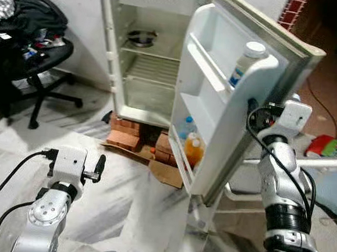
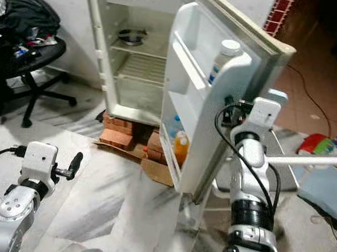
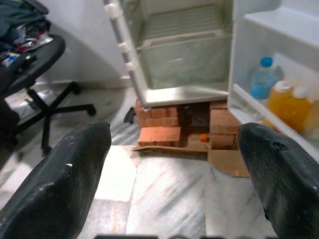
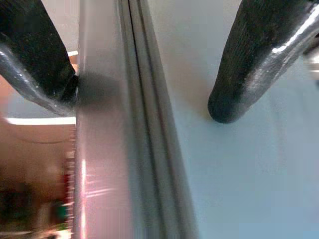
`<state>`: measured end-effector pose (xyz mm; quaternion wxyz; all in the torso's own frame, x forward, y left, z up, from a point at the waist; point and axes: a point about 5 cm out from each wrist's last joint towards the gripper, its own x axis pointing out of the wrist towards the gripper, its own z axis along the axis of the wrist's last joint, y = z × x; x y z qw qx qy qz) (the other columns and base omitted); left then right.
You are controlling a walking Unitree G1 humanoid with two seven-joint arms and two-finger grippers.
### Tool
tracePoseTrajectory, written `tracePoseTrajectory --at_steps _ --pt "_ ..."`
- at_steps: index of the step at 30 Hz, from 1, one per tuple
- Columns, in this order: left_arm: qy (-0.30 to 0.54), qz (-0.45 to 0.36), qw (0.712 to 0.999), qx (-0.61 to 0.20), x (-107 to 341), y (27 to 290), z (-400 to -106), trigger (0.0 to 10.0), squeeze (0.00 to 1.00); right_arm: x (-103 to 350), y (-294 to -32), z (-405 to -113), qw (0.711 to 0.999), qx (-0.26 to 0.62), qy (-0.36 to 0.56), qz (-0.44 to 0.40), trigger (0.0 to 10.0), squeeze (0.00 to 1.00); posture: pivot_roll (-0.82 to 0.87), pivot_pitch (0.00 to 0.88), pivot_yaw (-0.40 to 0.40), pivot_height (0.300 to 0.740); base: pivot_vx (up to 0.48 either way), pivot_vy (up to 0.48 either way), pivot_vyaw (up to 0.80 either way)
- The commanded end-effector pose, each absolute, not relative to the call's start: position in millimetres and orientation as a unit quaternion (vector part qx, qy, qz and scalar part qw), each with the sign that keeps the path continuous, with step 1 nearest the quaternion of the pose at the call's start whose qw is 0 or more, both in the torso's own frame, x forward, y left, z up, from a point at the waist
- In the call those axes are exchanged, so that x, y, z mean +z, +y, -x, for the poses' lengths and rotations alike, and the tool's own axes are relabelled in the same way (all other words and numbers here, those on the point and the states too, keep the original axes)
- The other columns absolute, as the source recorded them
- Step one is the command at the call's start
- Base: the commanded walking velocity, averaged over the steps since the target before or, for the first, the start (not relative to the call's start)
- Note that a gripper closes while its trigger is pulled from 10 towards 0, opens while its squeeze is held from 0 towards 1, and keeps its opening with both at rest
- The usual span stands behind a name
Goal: Restocking fridge
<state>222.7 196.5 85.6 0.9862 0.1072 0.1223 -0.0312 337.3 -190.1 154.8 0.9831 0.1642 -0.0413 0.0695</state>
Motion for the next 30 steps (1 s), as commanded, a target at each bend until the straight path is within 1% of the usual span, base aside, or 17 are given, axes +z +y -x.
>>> tracePoseTrajectory --at_steps 1,2,3,4,6,7,8,9,10,11,13,15,16,19,20,23,30 --pt "0.123 -0.112 0.985 -0.035 86.5 196.9 -221.9 10.0 0.00 177.6 -122.1 -308.7 0.894 0.370 -0.030 -0.251 10.0 0.00 0.19 0.057 -0.040 0.740 0.000 0.000 0.00" --pt "0.122 -0.112 0.985 -0.038 86.4 196.2 -222.2 10.0 0.00 179.4 -112.6 -293.2 0.859 0.435 -0.019 -0.271 10.0 0.00 0.19 0.056 -0.040 0.740 0.000 0.000 0.00" --pt "0.117 -0.117 0.985 -0.045 87.0 193.3 -224.9 10.0 0.00 176.6 -106.0 -263.3 0.814 0.513 -0.004 -0.272 10.0 0.00 0.18 0.054 -0.039 0.740 0.000 0.000 0.00" --pt "0.117 -0.119 0.985 -0.046 87.2 192.7 -225.5 10.0 0.00 175.6 -105.2 -257.6 0.805 0.528 -0.002 -0.271 10.0 0.00 0.18 0.054 -0.039 0.740 0.000 0.000 0.00" --pt "0.115 -0.117 0.985 -0.049 87.7 191.6 -226.4 10.0 0.00 170.5 -106.3 -252.4 0.799 0.535 0.012 -0.274 10.0 0.00 0.18 0.050 -0.037 0.740 0.000 0.000 0.00" --pt "0.113 -0.115 0.985 -0.053 88.2 189.8 -227.6 10.0 0.00 158.6 -111.4 -252.3 0.811 0.517 0.030 -0.270 10.0 0.00 0.17 0.046 -0.033 0.740 0.000 0.000 0.00" --pt "0.113 -0.115 0.985 -0.053 88.2 189.8 -227.6 10.0 0.00 158.6 -111.4 -252.3 0.811 0.517 0.030 -0.270 10.0 0.00 0.17 0.046 -0.033 0.740 0.000 0.000 0.00" --pt "0.112 -0.113 0.986 -0.058 88.7 187.1 -229.1 10.0 0.00 136.9 -122.3 -257.4 0.848 0.465 0.058 -0.249 10.0 0.00 0.16 0.043 -0.029 0.740 0.000 0.000 0.00" --pt "0.112 -0.113 0.986 -0.058 88.7 187.1 -229.1 10.0 0.00 136.9 -122.3 -257.4 0.848 0.465 0.058 -0.249 10.0 0.00 0.16 0.043 -0.029 0.740 0.000 0.000 0.00" --pt "0.112 -0.111 0.986 -0.062 88.1 185.5 -229.4 10.0 0.00 120.2 -133.7 -267.1 0.896 0.390 0.074 -0.199 10.0 0.00 0.15 0.039 -0.028 0.740 0.000 0.000 0.00" --pt "0.111 -0.108 0.986 -0.066 87.5 183.8 -229.7 10.0 0.00 109.2 -145.5 -275.8 0.934 0.316 0.079 -0.148 10.0 0.00 0.15 0.035 -0.028 0.740 0.000 0.000 0.00" --pt "0.108 -0.107 0.986 -0.069 87.6 182.3 -230.3 10.0 0.00 105.0 -155.5 -282.0 0.958 0.253 0.074 -0.111 10.0 0.00 0.15 0.034 -0.028 0.740 0.000 0.000 0.00" --pt "0.107 -0.105 0.986 -0.068 87.8 181.5 -231.1 10.0 0.00 105.6 -162.6 -286.1 0.975 0.194 0.063 -0.089 10.0 0.00 0.15 0.032 -0.032 0.740 0.000 0.000 0.00" --pt "0.105 -0.093 0.989 -0.056 86.3 182.2 -231.3 10.0 0.00 103.9 -166.4 -287.0 0.988 0.124 0.052 -0.082 10.0 0.00 0.15 0.016 -0.039 0.740 0.000 0.000 0.00" --pt "0.105 -0.093 0.989 -0.056 86.3 182.2 -231.3 10.0 0.00 103.9 -166.4 -287.0 0.988 0.124 0.052 -0.082 10.0 0.00 0.15 0.016 -0.039 0.740 0.000 0.000 0.00" --pt "0.096 -0.089 0.990 -0.058 86.0 179.6 -231.9 10.0 0.00 99.1 -166.6 -284.0 0.994 0.076 0.044 -0.068 10.0 0.00 0.15 0.000 -0.046 0.740 0.000 0.000 0.00" --pt "0.078 -0.082 0.991 -0.073 90.0 167.7 -243.5 10.0 0.00 100.7 -160.8 -288.6 0.997 0.040 0.016 -0.056 10.0 0.00 0.12 0.000 -0.039 0.740 0.000 0.000 0.00"
